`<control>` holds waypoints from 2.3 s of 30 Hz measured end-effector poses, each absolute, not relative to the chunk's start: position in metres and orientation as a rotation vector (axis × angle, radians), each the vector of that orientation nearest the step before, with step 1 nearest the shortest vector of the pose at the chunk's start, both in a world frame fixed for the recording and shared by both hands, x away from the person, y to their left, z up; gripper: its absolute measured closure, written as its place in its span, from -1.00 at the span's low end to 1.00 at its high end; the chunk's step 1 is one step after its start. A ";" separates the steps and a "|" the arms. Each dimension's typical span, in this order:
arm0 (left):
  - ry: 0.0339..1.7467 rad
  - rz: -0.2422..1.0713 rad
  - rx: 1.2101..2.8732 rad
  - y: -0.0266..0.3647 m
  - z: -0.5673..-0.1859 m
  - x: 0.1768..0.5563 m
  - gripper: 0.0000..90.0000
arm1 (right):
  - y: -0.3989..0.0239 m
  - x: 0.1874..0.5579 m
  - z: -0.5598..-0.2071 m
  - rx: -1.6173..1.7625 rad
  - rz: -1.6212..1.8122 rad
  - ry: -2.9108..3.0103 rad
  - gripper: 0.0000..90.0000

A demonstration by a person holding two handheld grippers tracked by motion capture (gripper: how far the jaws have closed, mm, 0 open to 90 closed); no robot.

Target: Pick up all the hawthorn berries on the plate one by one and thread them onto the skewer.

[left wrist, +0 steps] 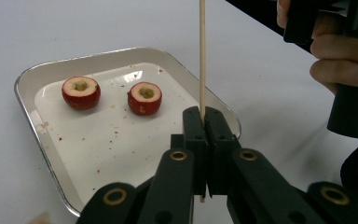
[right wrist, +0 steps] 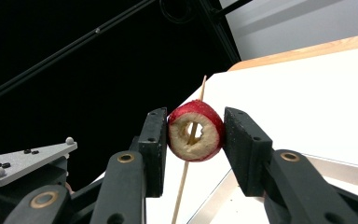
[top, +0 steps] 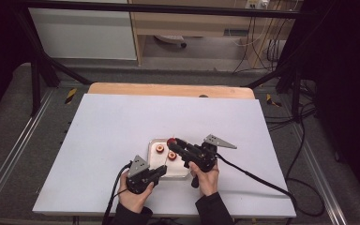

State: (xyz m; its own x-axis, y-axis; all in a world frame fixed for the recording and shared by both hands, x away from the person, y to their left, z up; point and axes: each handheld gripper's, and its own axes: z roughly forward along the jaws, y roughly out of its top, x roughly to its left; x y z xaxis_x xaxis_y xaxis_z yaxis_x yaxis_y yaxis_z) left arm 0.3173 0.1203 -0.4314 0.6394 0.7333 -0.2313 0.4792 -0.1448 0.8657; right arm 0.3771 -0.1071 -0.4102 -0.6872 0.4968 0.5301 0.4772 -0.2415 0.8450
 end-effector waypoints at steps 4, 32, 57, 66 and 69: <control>0.962 0.302 1.784 0.121 -0.431 0.318 0.97 | -0.107 0.376 -0.411 1.246 2.118 1.955 0.38; 0.956 0.317 1.792 0.123 -0.428 0.328 0.97 | -0.099 0.366 -0.426 1.256 2.011 2.110 0.21; 0.957 0.331 1.870 0.166 -0.439 0.311 0.97 | -0.117 0.401 -0.400 1.073 1.148 2.533 -0.71; 0.971 0.328 1.875 0.171 -0.442 0.311 0.97 | -0.091 0.418 -0.401 1.028 0.993 2.641 -0.76; 0.980 0.326 1.874 0.173 -0.443 0.312 0.97 | -0.082 0.422 -0.400 1.009 0.943 2.675 -0.74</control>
State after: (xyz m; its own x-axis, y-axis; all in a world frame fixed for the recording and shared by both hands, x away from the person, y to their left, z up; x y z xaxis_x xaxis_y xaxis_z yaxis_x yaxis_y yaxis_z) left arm 0.3118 0.1732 -0.4431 0.6415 0.7457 -0.1802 0.4886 -0.2162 0.8453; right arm 0.4223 -0.0819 -0.4003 -0.7676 0.6342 0.0931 0.5525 0.5810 0.5977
